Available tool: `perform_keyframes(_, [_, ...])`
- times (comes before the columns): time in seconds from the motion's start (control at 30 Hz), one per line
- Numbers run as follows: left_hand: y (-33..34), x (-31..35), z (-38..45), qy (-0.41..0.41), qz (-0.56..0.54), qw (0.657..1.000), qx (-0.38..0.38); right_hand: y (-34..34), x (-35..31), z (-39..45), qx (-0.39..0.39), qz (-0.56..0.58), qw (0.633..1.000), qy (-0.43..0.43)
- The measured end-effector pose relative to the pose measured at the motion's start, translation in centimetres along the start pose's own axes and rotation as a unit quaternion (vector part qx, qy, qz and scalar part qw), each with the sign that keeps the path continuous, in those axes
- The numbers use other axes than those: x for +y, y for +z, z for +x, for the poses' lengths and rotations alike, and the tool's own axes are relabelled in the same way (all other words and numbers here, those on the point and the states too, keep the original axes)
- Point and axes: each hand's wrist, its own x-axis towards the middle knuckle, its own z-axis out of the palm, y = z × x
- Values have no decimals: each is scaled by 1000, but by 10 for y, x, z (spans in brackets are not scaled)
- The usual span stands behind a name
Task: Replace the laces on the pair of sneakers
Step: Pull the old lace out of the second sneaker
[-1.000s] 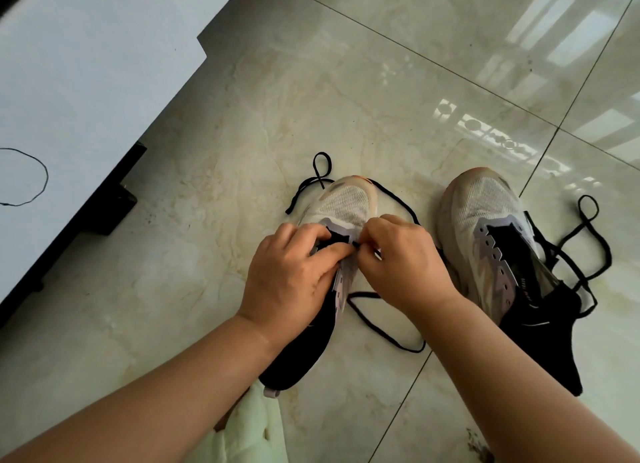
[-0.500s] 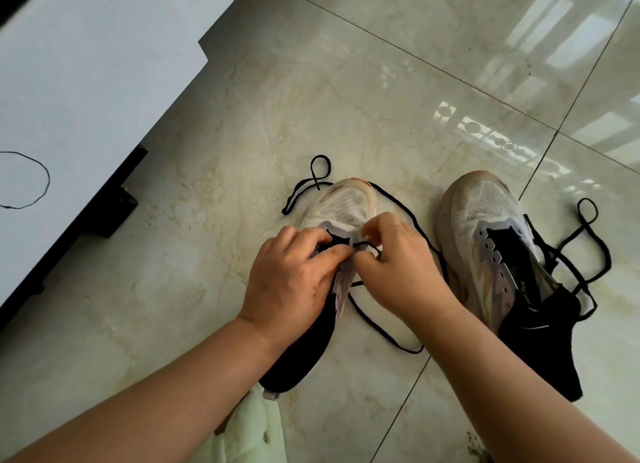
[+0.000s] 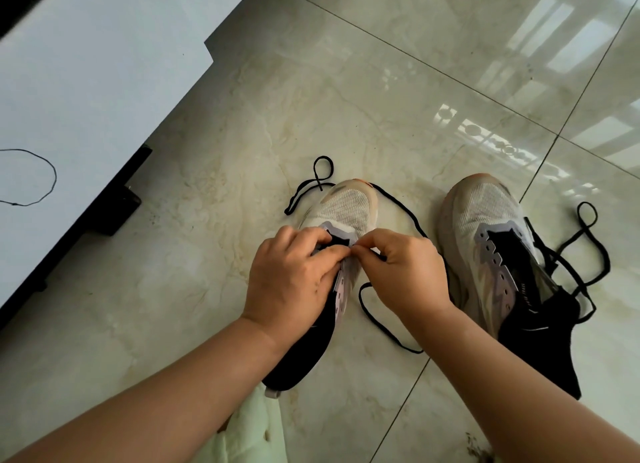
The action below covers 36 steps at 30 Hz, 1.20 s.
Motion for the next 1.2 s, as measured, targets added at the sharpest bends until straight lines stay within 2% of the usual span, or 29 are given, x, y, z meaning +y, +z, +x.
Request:
perform_keyframes(0.1, [-1,1,1,-4,4,1000,3,2,-2,-7,45,55,997,39])
perform_keyframes(0.2, [-1,1,1,-16,1,1000,9,0,1,-15,123,207,962,130])
perform_keyframes(0.27, [-2,1,3,-23,-6,1000,9,-5,6,-16,154,231,946,168])
perform_keyframes(0.33, [-3,2,5,-29,-13,999,9,-9,13,-12,131,167,961,178])
perform_keyframes(0.4, [-3,3,6,-28,-20,999,2,-10,21,-6,74,66,980,172])
perform_keyframes(0.5, [-2,2,6,-23,-26,999,-3,-6,25,3,20,-28,987,160])
perform_keyframes(0.63, [-1,3,4,-22,-39,999,3,2,26,10,17,-80,976,203])
perform_keyframes(0.77, [-2,6,4,-85,-76,993,-7,9,32,12,-5,-57,964,258])
perform_keyframes(0.83, [-3,6,5,-104,-97,990,-13,9,33,10,2,1,971,241])
perform_keyframes(0.9, [-5,8,8,-101,-121,987,-24,3,25,3,51,92,974,201])
perform_keyframes(0.97, [-8,14,13,-78,-144,986,-34,-7,8,-5,104,153,972,146])
perform_keyframes(1.03, [-11,25,22,-32,-198,978,-56,-23,-12,-13,125,199,967,93])
perform_keyframes(1.13, [-15,39,38,26,-288,951,-112,-49,-37,-20,89,233,967,43])
perform_keyframes(1.2, [-22,48,46,-5,-391,908,-152,-70,-47,-22,42,266,963,21])
